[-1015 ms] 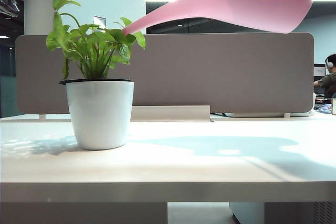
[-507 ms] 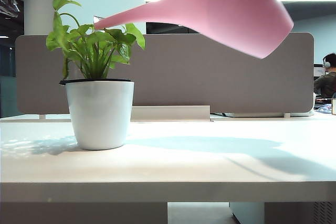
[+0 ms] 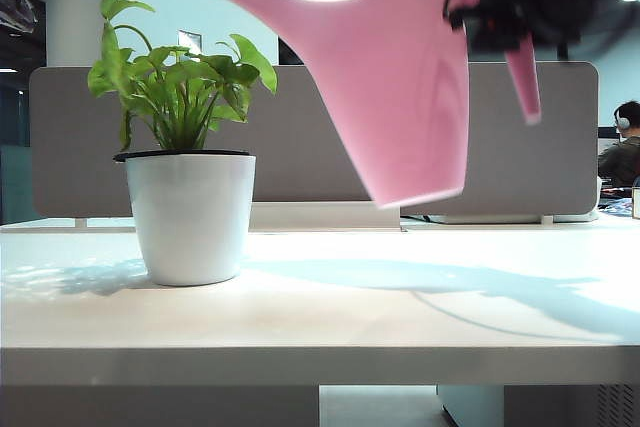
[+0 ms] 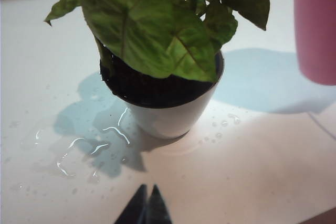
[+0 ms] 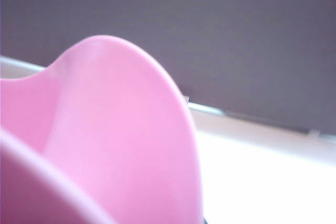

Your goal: Pick up the watering can from the table, water the potted plant, and put the can back.

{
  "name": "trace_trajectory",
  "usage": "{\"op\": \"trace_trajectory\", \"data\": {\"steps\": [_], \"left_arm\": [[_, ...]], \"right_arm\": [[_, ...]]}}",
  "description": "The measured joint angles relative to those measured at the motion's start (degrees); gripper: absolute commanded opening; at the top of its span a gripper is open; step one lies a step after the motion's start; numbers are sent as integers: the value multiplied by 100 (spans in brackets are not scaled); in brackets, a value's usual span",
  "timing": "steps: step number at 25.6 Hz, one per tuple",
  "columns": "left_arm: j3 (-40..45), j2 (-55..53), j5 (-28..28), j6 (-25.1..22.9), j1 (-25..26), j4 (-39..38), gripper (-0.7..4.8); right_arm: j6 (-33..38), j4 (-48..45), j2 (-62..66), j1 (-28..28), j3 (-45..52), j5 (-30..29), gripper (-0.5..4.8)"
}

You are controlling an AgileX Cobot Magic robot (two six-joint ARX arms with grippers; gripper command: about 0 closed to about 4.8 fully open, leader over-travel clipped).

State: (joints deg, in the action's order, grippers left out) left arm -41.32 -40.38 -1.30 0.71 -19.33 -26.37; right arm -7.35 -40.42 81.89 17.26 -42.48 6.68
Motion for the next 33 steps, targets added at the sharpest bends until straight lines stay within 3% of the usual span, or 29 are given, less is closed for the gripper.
{"op": "trace_trajectory", "data": {"steps": [6,14,19,20,29,31,33], "left_arm": [[0,0,0,0,0,4,3],[2,0,2,0,0,2,3],[2,0,0,0,0,2,3],[4,0,2,0,0,2,3],[7,133,0,0,0,0,3],[7,229,2,0,2,4,3],[9,306,0,0,2,-2,3]], "right_arm": [[234,-1047,1019,-33,343,81,-5],[356,-3195,2389,-31,315,66,-5],[435,-3397,2605,-35,286,2,9],[433,-3392,2605,-35,286,-68,81],[435,-3272,2610,-35,286,-243,419],[435,-3250,2610,-37,286,-236,464],[437,-3254,2605,-33,310,-243,468]]}}
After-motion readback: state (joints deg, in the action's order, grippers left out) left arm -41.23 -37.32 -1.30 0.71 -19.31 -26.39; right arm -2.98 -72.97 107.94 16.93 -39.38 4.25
